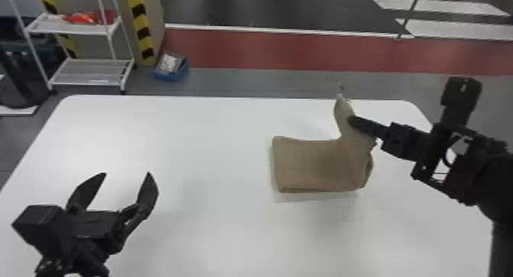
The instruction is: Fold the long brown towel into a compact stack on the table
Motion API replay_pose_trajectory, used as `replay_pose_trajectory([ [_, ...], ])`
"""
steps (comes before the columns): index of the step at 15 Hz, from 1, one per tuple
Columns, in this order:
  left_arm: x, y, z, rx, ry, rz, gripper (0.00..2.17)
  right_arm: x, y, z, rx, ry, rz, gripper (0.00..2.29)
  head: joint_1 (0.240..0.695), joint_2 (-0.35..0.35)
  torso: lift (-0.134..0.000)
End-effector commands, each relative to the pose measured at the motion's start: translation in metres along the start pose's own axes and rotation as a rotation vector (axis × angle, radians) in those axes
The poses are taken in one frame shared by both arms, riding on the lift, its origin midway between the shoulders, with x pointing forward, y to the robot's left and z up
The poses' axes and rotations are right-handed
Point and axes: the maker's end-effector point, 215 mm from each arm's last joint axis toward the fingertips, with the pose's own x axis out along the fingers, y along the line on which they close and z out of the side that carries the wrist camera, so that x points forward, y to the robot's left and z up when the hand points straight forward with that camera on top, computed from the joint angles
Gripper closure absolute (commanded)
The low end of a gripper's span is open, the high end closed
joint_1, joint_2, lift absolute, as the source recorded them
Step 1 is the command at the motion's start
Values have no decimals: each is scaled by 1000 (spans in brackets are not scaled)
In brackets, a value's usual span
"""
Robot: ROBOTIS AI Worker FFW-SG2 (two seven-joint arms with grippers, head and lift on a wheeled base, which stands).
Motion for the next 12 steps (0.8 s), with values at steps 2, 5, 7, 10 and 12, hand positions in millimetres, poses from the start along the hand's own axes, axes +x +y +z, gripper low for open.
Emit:
replay_pose_trajectory([
  [2, -1, 1, -1, 0, 1, 2, 80, 20, 43, -30, -66, 65, 34, 1690, 695, -42, -123],
  [5, -1, 0, -2, -1, 5, 1, 80, 39, 63, -53, -129, 106, 21, 1690, 695, 13, -123],
  [7, -1, 2, -4, 1, 8, 2, 80, 47, 71, -65, -150, 125, 16, 1690, 695, 29, -123],
  [10, -1, 3, -6, -1, 12, 3, 80, 58, 86, -88, -182, 173, 22, 1686, 695, 62, -123],
  [12, -1, 3, -7, -1, 13, 3, 80, 63, 96, -104, -214, 207, 27, 1686, 695, 76, -123],
])
